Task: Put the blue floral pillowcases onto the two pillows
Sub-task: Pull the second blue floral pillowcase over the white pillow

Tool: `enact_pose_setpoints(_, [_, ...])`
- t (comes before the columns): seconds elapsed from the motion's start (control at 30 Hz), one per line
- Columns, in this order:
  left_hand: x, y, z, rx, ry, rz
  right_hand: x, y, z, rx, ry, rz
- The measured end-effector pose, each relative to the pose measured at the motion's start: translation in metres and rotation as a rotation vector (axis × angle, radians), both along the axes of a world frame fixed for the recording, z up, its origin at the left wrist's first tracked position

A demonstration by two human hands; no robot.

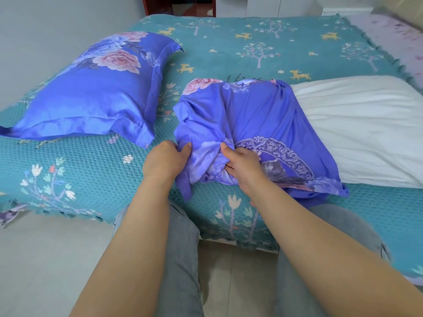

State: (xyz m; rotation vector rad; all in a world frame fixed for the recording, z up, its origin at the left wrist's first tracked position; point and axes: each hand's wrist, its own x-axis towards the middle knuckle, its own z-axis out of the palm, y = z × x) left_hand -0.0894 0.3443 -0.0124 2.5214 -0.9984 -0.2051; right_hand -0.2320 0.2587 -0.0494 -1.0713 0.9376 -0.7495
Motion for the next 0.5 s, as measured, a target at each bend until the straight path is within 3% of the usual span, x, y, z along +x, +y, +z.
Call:
enact_pose_setpoints(0.1, [0.007,0.002,-0.002,0.001,0.060,0.001,0.002,0.003,-0.008,-0.448,0.425,0.044])
enact_pose_setpoints(0.17, [0.009,0.000,-0.002,0.003,0.113,0.002,0.000,0.006,-0.006,-0.621,0.524,0.189])
enact_pose_setpoints(0.23, [0.007,-0.005,0.000,-0.023,0.149,-0.011,-0.005,0.009,0.004,-0.618,0.519,0.301])
enact_pose_setpoints(0.33, [0.004,-0.013,0.009,-0.210,0.171,0.015,-0.008,0.002,0.009,-0.467,0.448,0.368])
enact_pose_setpoints(0.4, [0.003,-0.016,0.018,-0.366,0.188,0.061,-0.011,-0.003,0.008,-0.460,0.418,0.269])
enact_pose_setpoints(0.5, [0.008,-0.022,0.032,-0.530,0.202,0.096,-0.020,-0.003,0.003,-0.749,0.529,-0.120])
